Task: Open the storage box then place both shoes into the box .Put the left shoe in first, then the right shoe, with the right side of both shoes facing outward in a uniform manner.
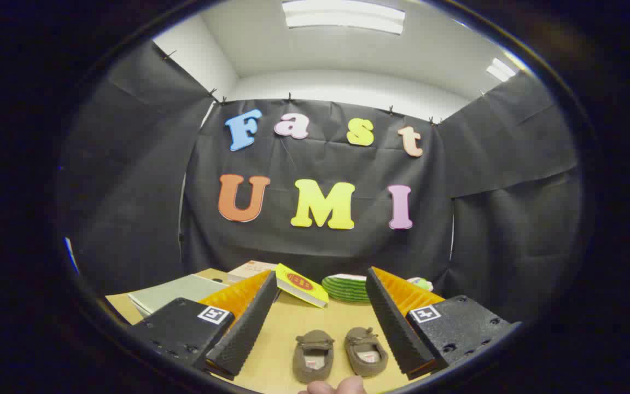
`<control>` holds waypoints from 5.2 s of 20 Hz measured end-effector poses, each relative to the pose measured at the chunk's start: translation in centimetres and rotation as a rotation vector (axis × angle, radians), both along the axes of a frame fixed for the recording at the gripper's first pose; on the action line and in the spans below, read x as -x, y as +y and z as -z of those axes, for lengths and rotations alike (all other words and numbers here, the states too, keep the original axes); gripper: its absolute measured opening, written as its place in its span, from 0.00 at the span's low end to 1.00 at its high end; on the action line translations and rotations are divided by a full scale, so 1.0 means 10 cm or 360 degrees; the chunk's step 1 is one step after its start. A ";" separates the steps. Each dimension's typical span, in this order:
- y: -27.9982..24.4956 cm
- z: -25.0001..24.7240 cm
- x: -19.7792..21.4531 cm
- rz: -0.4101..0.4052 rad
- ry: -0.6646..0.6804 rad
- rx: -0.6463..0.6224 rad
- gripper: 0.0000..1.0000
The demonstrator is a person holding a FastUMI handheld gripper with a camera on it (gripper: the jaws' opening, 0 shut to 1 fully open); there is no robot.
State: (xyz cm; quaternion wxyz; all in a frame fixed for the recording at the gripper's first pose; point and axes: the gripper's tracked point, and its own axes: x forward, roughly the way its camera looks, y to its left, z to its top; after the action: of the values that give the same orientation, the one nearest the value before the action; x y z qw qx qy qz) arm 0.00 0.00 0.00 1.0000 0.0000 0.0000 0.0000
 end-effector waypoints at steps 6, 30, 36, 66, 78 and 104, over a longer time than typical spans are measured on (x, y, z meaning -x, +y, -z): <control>0.16 0.05 -0.08 -0.0044 0.0032 -0.0033 1.00; 0.07 0.35 -0.35 -0.0085 0.0277 -0.0172 1.00; 0.23 0.39 -0.38 -0.0159 0.0328 -0.0184 1.00; 1.26 1.57 -0.48 -0.1365 0.1549 -0.1687 0.87; 1.44 1.46 -0.57 -0.1259 0.1655 -0.1810 0.06; 3.66 -0.12 -0.19 -0.1587 0.1368 -0.1025 0.91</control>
State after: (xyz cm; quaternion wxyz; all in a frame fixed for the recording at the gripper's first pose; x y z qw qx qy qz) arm 1.95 36.63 1.19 0.7434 0.2938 0.3924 0.4551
